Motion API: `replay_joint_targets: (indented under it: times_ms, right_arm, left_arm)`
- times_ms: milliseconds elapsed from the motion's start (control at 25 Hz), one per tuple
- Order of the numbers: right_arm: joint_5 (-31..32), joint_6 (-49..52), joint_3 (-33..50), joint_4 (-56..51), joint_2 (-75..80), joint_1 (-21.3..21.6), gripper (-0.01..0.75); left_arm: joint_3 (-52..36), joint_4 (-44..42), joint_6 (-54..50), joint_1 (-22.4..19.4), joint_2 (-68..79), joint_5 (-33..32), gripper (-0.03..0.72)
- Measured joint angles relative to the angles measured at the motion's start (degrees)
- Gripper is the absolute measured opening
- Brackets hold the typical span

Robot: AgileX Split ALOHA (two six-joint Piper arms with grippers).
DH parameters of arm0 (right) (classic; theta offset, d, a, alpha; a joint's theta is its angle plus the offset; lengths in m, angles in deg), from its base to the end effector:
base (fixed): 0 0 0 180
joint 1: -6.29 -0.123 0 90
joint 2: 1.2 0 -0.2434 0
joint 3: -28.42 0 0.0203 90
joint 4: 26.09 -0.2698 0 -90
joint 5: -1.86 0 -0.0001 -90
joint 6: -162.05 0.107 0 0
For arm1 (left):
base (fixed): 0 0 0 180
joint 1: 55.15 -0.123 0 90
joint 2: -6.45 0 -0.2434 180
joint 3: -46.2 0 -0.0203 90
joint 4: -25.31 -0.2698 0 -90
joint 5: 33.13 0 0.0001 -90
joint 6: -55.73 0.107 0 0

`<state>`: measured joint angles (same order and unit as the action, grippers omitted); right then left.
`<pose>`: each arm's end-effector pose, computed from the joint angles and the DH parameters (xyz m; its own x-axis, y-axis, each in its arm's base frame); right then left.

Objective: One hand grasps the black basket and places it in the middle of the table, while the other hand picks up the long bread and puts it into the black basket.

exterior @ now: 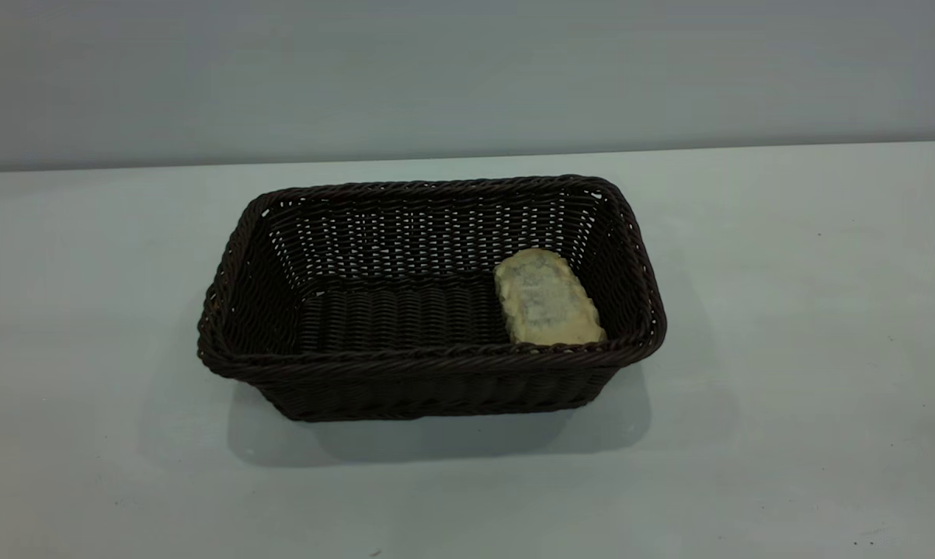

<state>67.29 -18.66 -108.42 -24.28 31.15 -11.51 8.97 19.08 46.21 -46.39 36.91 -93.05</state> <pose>0.1131 0.0331 0.2573 -0.7316 -0.2617 -0.6295 -0.3071 0.9509 -0.0384 0.1168 -0.0078 0.3027 -0.6061 -0.0187 -0.7952 0.0106 0.9994 -0.0316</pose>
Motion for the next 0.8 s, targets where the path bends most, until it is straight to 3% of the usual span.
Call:
replay_joint_targets:
  times_ms: [320, 800]
  right_arm:
    - [-0.7, 0.7, 3.3, 0.2, -10.7, 0.0, 0.382]
    - [-1.4, 0.7, 5.7, 0.1, -12.2, 0.0, 0.382]
  left_arm:
    - [-3.4, 1.1, 0.9, 0.0, -9.4, -3.6, 0.449]
    - [-8.3, 1.0, 1.1, 0.0, -19.1, -6.3, 0.449]
